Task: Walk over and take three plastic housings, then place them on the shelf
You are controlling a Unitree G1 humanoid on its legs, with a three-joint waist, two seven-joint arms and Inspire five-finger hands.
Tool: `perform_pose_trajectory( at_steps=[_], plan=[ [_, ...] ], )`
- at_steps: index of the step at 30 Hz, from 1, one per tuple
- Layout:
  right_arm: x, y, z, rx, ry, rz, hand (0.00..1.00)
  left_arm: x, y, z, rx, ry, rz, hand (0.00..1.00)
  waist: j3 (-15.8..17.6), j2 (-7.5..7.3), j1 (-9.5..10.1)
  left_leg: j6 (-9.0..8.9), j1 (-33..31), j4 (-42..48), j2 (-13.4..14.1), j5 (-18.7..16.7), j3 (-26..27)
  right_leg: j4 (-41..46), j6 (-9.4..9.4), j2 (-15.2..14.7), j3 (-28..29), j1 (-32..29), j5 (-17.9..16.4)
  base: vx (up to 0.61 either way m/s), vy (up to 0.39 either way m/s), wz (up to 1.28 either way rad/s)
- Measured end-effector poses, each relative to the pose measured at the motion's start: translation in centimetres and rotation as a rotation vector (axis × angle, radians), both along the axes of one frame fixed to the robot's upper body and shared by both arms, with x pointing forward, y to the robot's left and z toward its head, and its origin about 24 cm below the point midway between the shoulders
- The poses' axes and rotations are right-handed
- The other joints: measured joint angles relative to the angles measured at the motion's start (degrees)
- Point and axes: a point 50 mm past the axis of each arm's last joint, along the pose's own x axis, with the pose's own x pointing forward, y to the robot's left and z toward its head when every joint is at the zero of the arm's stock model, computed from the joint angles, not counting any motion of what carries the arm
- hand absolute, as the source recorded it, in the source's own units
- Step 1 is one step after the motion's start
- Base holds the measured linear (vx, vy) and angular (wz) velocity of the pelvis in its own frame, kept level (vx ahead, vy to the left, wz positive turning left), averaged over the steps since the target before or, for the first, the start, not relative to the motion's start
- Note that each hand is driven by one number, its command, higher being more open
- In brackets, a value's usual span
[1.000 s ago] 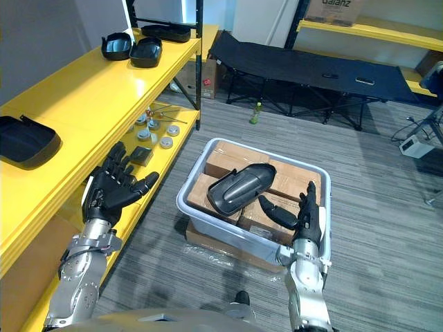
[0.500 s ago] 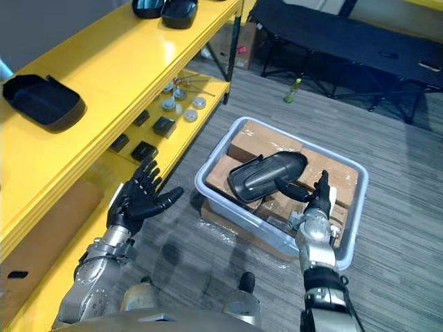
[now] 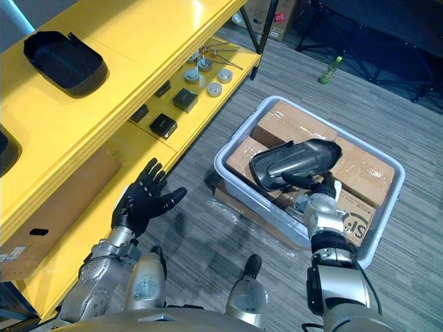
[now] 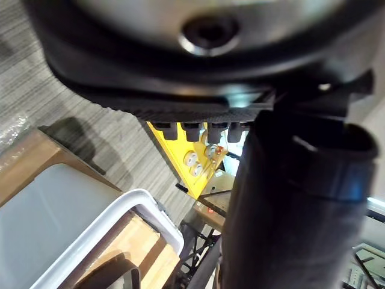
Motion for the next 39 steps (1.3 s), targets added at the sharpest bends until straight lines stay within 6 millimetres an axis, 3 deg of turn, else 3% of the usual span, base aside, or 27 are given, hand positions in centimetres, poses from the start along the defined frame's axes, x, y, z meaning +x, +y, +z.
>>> perform_pose_trajectory(
  at_steps=[9, 14, 15, 18, 22, 27, 31, 39],
  plan=[
    [0.2, -2.2, 1.7, 0.023, 0.025, -0.138, 1.00, -0.2, -0.7, -1.1, -0.042, 0.064, 0.002, 1.00, 2.4, 1.58, 0.71, 0.15, 0.0, -0.1, -0.1, 0.4, -0.4, 0.8, 0.09, -0.1, 0.0, 0.0, -0.2, 0.00, 0.002, 0.01],
    [0.0, -3.0, 2.1, 0.065, 0.041, -0.183, 1.00, -0.4, -0.5, -2.0, -0.066, 0.097, 0.037, 1.00, 2.5, 1.75, 1.48, 0.14, -0.1, -0.1, -0.1, 0.5, -0.4, 1.0, 0.09, -0.1, 0.0, -0.2, -0.3, 0.00, 0.000, 0.00],
    [0.2, -3.0, 2.2, 0.069, 0.041, -0.184, 0.00, -0.5, -0.5, -2.2, -0.067, 0.105, 0.040, 1.00, 2.5, 1.78, 1.51, 0.14, -0.1, -0.1, -0.1, 0.5, -0.4, 1.0, 0.09, -0.1, 0.0, -0.2, -0.3, 0.00, 0.000, 0.00],
    [0.8, -3.1, 3.2, 0.078, 0.037, -0.192, 0.00, -0.6, -0.6, -2.6, -0.061, 0.125, 0.045, 1.00, 3.6, 2.00, 1.59, 0.16, -0.2, 0.0, -0.1, 0.5, -0.5, 1.4, 0.07, -0.2, 0.0, -0.5, -0.5, 0.00, 0.000, 0.00],
    [0.0, -5.7, 5.2, 0.046, 0.049, -0.259, 0.00, -0.1, -0.4, -3.4, -0.060, 0.148, 0.068, 1.00, 5.2, 2.59, 2.09, 0.31, -2.2, 0.5, -0.1, 0.7, -1.1, 2.9, -0.01, -0.3, -0.1, -2.4, -0.8, -0.02, 0.008, 0.04],
    [-0.7, -7.1, 6.3, 0.048, 0.054, -0.296, 0.00, -0.3, -0.1, -4.3, -0.054, 0.183, 0.092, 1.00, 5.9, 3.77, 1.95, 0.40, -4.6, 2.1, -0.1, 0.7, -2.0, 5.3, 0.01, -0.6, -0.1, -4.9, -1.7, -0.01, 0.011, 0.04],
    [-0.7, -6.9, 5.9, 0.054, 0.078, -0.266, 0.00, -0.4, -0.1, -4.6, -0.052, 0.188, 0.102, 1.00, 6.2, 4.28, 2.06, 0.47, -5.7, 2.7, -0.1, 0.7, -2.4, 6.3, -0.11, -0.7, 0.0, -5.9, -2.1, 0.00, 0.002, 0.02],
    [-0.2, -7.1, 7.2, 0.033, 0.037, -0.291, 0.00, -0.4, 0.1, -4.7, -0.053, 0.187, 0.125, 1.00, 6.6, 4.74, 2.19, 1.23, -7.7, 4.0, -0.2, 0.2, -2.7, 7.2, 0.16, -1.0, 0.1, -7.5, -2.2, -0.05, 0.012, 0.00]
  ],
)
